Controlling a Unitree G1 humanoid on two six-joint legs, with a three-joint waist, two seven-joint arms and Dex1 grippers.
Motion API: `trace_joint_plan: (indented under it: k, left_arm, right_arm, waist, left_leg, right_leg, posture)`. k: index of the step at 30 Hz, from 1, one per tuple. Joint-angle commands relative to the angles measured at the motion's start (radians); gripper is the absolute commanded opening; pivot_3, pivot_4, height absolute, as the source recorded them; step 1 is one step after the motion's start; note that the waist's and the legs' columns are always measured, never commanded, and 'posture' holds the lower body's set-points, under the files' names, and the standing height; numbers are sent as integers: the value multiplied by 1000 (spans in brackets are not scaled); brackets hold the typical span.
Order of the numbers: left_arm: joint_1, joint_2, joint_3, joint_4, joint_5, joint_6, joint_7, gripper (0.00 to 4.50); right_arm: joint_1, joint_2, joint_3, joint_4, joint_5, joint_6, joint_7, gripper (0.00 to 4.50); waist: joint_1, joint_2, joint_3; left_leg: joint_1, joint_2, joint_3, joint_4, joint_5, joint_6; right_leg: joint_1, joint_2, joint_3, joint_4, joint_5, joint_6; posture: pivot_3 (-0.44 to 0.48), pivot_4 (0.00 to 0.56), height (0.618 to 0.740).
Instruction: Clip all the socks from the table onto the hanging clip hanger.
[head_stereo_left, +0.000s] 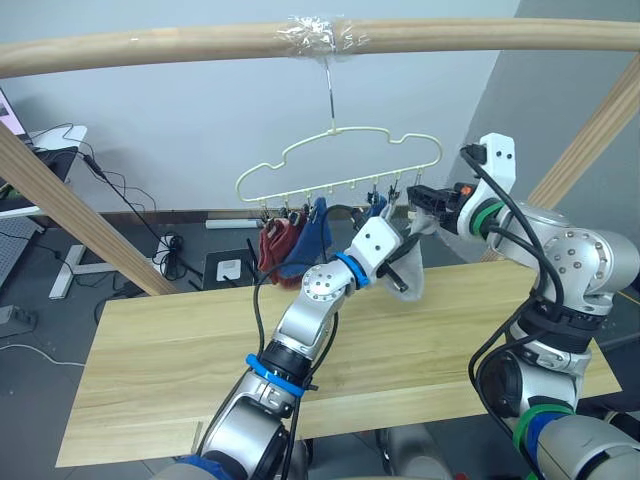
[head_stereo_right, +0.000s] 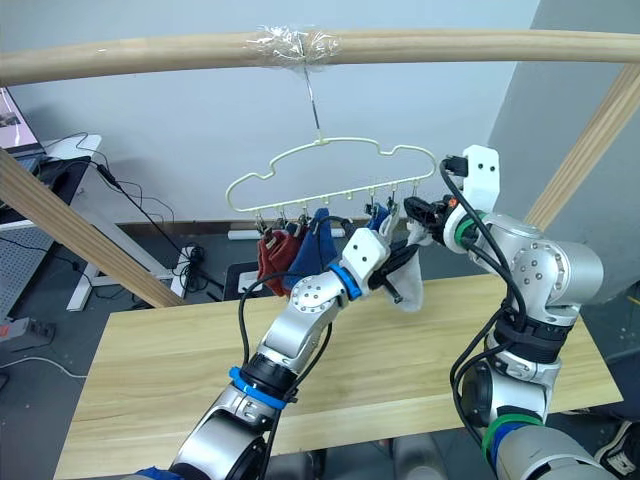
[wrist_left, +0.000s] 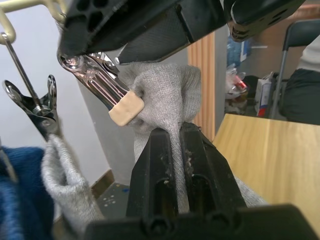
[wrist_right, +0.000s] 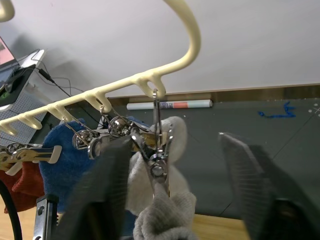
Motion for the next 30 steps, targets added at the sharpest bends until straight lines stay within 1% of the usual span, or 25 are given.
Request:
trace_joint_plan:
  k: [1,3,5,10,14,16,18,21,24,26,27,29,30]
  left_arm:
    - [-27,-41,14,-24,-59,31,-33,0]
    - [-25,-57,28,-21,-97,72,-53,0]
    - [-22,-71,50,-14,-130,118,-52,572]
    - [-2,-68,100,8,-182,205,-53,1950]
    - [64,-17,107,-36,-182,254,-64,3168]
    - [119,21,108,-93,-185,285,-65,3797]
    - [209,82,109,-188,-187,326,-71,4422]
    - [344,186,129,-338,-203,393,-76,4465]
    - [473,298,195,-455,-213,437,-69,4465]
    - [551,362,265,-496,-207,439,-47,4465]
    - [592,392,320,-511,-202,442,-22,4465]
    - [654,437,386,-530,-176,427,24,4465]
    - [675,452,399,-536,-157,414,41,4465]
  right_arm:
    - [-41,-8,-81,-95,64,38,29,4443]
    - [-48,16,-143,-133,97,79,40,4481]
    - [-42,35,-187,-170,115,103,44,4500]
    - [45,69,-218,-232,118,74,36,4500]
    - [158,77,-187,-259,111,-3,42,4500]
    - [223,67,-154,-266,105,-53,50,4500]
    - [329,49,-100,-264,88,-120,68,4500]
    - [468,4,-3,-264,63,-229,106,4500]
    - [603,-79,112,-245,3,-374,170,4500]
    - [684,-153,199,-224,-56,-491,220,4500]
    - [731,-194,250,-200,-103,-572,245,4500]
    - [796,-241,307,-152,-159,-691,277,4500]
    - [815,-251,318,-131,-172,-731,287,4500]
  waist:
    - [0,0,0]
    - [-1,0,0]
    - [-1,0,0]
    - [-10,0,0]
    - [-20,1,0]
    - [-25,1,0]
    - [-26,1,0]
    - [-25,1,1]
    - [-21,2,1]
    - [-17,2,1]
    - [-15,2,1]
    - [-8,2,1]
    - [-4,2,1]
  left_leg:
    - [0,0,0,0,0,0]
    - [0,0,0,0,0,0]
    - [0,0,0,0,0,0]
    - [0,0,0,0,0,0]
    - [0,0,0,0,0,0]
    - [1,0,0,0,0,0]
    - [1,1,0,-1,0,0]
    - [2,2,0,-1,0,0]
    - [2,1,1,0,0,0]
    - [3,1,1,0,0,0]
    - [4,1,1,0,0,0]
    - [5,2,1,0,0,0]
    - [5,2,1,0,0,0]
  right_leg:
    - [0,0,0,0,0,0]
    - [0,0,0,0,0,0]
    - [0,0,0,0,0,0]
    - [0,1,0,1,0,0]
    - [0,1,0,1,0,0]
    - [0,1,1,1,0,0]
    - [0,1,1,1,0,0]
    - [0,2,1,1,0,0]
    - [0,1,2,1,0,0]
    - [2,1,1,0,-1,2]
    - [2,1,1,0,-3,5]
    - [3,1,1,-1,-4,6]
    - [4,1,1,-1,-4,6]
  posture:
    - [-165,195,740]
    - [-172,197,740]
    - [-182,195,740]
    - [-181,196,740]
    - [-172,195,740]
    - [-161,193,740]
    - [-144,192,740]
    - [-121,190,740]
    - [-99,189,740]
    - [-90,185,740]
    - [-84,184,740]
    - [-73,181,740]
    - [-61,175,740]
